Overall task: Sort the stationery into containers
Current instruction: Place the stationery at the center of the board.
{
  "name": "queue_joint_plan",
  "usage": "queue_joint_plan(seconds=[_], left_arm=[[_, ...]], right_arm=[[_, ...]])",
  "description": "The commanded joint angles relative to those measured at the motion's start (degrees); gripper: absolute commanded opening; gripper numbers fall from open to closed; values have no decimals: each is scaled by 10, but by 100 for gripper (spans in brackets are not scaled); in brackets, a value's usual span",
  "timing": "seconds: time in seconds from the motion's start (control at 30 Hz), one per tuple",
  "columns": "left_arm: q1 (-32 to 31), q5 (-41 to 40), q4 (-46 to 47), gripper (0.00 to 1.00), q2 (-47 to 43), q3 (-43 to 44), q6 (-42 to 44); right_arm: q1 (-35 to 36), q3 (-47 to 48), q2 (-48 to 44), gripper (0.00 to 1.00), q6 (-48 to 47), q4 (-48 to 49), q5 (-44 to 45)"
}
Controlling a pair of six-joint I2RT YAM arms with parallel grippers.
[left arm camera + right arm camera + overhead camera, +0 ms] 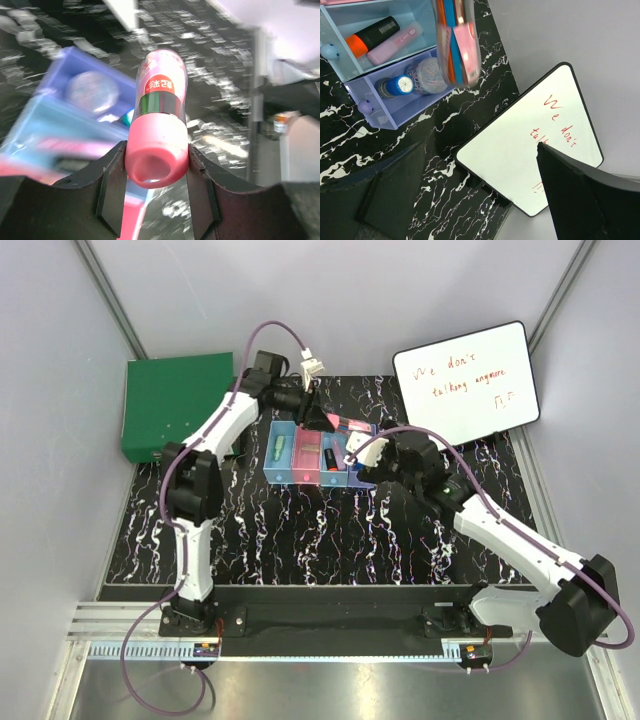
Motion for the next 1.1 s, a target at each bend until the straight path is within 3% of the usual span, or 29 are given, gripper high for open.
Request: queue_joint_plan(seconds=[0.0, 0.77, 1.07], left_arm=[[0, -75, -45, 0, -82, -20, 96], [5, -206, -102, 0, -179, -52, 203], [4, -294, -145, 0, -210, -64, 307]], right_arm=[[-11, 20, -26, 100, 11, 24, 12], [-39, -59, -57, 100, -16, 52, 10], [-59, -69, -62, 100, -19, 58, 19]])
